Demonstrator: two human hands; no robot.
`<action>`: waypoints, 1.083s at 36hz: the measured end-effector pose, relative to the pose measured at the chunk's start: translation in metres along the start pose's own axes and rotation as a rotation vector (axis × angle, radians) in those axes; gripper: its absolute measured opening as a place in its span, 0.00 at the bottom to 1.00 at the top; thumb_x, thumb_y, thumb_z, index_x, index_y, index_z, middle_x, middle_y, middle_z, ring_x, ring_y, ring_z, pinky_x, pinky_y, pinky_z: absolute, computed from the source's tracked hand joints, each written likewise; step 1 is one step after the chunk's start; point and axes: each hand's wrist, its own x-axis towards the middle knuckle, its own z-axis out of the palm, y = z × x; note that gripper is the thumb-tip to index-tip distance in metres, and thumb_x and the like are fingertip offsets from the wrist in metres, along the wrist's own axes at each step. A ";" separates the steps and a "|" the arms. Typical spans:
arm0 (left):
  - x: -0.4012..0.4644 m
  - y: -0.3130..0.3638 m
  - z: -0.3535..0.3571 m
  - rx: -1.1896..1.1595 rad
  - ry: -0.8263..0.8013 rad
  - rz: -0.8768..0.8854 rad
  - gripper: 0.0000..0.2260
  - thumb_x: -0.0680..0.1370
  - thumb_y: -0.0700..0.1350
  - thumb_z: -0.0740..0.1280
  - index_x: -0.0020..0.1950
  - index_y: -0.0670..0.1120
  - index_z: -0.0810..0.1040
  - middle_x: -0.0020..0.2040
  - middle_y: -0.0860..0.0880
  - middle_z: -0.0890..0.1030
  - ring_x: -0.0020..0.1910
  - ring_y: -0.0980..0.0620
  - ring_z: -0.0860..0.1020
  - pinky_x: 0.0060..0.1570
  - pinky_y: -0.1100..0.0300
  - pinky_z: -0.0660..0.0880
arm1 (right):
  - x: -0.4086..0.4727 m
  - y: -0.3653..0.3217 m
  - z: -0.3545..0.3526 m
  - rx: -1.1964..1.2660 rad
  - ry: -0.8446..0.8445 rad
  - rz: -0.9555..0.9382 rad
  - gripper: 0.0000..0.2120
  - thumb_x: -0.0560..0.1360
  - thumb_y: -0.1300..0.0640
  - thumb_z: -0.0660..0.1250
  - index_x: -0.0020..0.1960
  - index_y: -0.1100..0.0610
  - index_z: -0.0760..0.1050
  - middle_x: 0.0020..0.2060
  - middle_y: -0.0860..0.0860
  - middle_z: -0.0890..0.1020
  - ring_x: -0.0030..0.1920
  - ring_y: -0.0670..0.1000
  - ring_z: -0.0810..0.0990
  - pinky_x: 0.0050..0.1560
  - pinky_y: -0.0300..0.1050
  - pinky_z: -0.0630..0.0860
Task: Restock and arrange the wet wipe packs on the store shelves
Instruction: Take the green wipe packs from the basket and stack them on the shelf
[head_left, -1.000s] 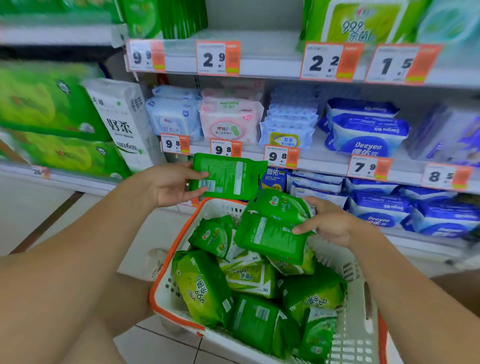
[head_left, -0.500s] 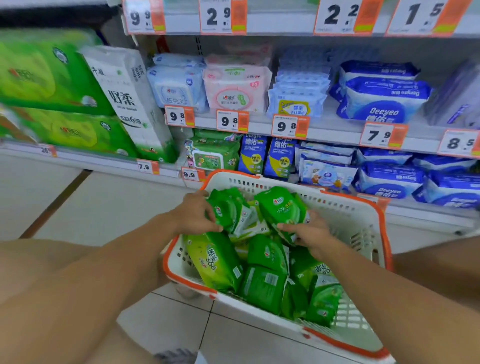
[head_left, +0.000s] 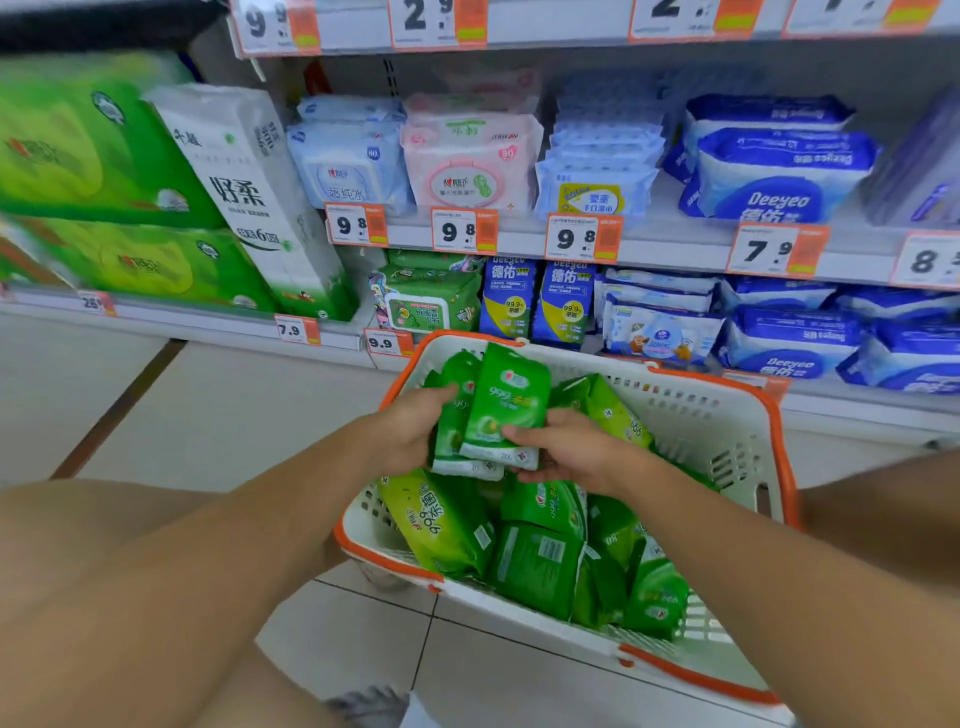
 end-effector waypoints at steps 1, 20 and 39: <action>0.001 -0.003 0.001 -0.029 -0.023 0.001 0.21 0.83 0.59 0.57 0.62 0.46 0.80 0.58 0.43 0.84 0.55 0.43 0.83 0.58 0.45 0.77 | 0.002 -0.003 0.001 -0.110 -0.002 -0.007 0.13 0.76 0.57 0.72 0.58 0.60 0.78 0.50 0.54 0.85 0.44 0.53 0.85 0.44 0.48 0.84; 0.005 0.026 -0.028 0.370 0.299 0.325 0.29 0.68 0.43 0.80 0.66 0.47 0.74 0.58 0.50 0.83 0.54 0.53 0.82 0.49 0.61 0.77 | 0.035 0.045 -0.014 -1.267 0.230 0.116 0.23 0.64 0.46 0.80 0.52 0.57 0.78 0.47 0.53 0.81 0.49 0.54 0.82 0.50 0.50 0.82; -0.109 0.252 -0.077 -0.322 0.218 0.941 0.15 0.76 0.46 0.71 0.62 0.46 0.80 0.54 0.46 0.85 0.52 0.47 0.84 0.49 0.54 0.82 | -0.056 -0.350 0.057 0.261 0.024 -0.711 0.11 0.76 0.60 0.67 0.57 0.64 0.79 0.47 0.59 0.87 0.42 0.53 0.87 0.37 0.50 0.84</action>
